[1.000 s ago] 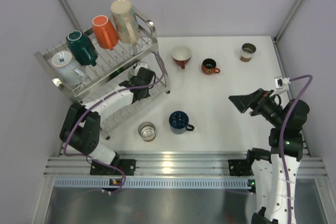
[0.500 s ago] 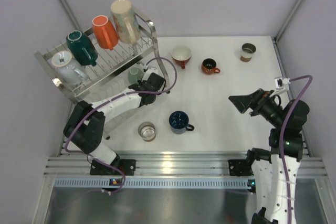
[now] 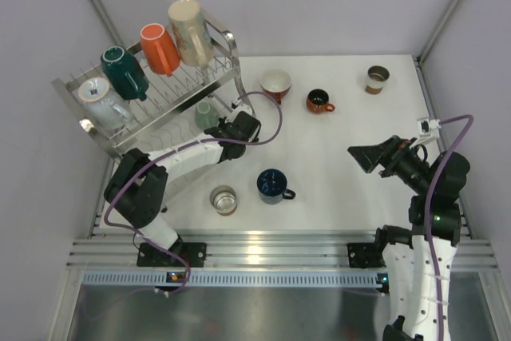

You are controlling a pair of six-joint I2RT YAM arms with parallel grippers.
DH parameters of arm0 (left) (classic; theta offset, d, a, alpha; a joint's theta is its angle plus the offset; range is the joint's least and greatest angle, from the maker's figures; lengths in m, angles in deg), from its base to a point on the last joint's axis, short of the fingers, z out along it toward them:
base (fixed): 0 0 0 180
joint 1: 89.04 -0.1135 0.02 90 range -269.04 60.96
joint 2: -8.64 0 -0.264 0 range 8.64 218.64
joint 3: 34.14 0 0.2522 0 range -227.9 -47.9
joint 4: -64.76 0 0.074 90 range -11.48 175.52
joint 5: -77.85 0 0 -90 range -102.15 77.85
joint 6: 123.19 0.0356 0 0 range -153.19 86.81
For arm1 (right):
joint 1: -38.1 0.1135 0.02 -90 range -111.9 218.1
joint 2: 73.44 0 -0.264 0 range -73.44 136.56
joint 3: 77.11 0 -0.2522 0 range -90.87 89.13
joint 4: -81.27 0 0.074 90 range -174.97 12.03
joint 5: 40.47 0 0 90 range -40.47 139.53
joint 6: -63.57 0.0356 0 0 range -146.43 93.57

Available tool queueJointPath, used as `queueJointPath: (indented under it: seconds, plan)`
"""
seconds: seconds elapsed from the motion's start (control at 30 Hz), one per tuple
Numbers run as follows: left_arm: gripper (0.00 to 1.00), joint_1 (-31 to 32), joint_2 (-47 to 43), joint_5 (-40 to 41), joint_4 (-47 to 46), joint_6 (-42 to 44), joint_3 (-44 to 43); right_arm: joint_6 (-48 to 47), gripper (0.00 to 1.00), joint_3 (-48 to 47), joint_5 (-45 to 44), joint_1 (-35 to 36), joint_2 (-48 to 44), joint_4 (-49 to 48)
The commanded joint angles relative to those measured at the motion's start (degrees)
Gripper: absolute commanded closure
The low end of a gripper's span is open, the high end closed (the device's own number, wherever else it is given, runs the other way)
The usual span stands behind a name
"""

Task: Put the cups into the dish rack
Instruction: Place the cup upside down on the dish rack

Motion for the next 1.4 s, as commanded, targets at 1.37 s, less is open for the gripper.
queueJointPath:
  seconds: [1.37]
  plan:
    - [1.00,0.4,2.5,9.3,-3.7,-0.2,-1.9,-2.9,0.03,-3.4,-2.0,1.7,-0.2,1.3]
